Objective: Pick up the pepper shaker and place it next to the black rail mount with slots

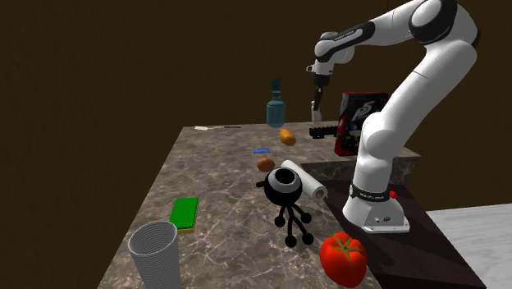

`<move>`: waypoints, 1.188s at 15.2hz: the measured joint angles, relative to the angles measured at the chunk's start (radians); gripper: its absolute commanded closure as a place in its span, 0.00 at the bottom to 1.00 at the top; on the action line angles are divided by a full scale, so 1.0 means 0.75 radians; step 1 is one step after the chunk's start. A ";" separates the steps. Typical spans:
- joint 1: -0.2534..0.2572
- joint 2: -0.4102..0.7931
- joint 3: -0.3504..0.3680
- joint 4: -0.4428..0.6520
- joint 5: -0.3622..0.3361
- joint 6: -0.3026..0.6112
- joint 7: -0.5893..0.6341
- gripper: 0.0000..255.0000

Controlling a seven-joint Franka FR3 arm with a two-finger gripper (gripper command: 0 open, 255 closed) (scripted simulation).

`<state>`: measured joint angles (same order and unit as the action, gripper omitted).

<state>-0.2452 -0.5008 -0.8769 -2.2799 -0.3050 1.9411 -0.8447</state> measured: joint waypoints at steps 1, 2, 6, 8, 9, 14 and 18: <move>0.001 0.005 -0.008 -0.017 -0.002 0.021 -0.001 1.00; 0.001 0.008 -0.014 -0.033 -0.004 0.040 -0.002 1.00; 0.013 0.036 -0.052 -0.084 -0.004 0.120 -0.012 1.00; 0.019 0.052 -0.072 -0.105 -0.003 0.156 -0.020 1.00; 0.027 0.064 -0.082 -0.116 0.001 0.178 -0.021 1.00; 0.043 0.103 -0.131 -0.173 0.005 0.273 -0.040 1.00; 0.078 0.160 -0.188 -0.211 0.027 0.364 -0.066 1.00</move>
<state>-0.1863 -0.3808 -1.0178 -2.4382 -0.2846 2.2138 -0.8942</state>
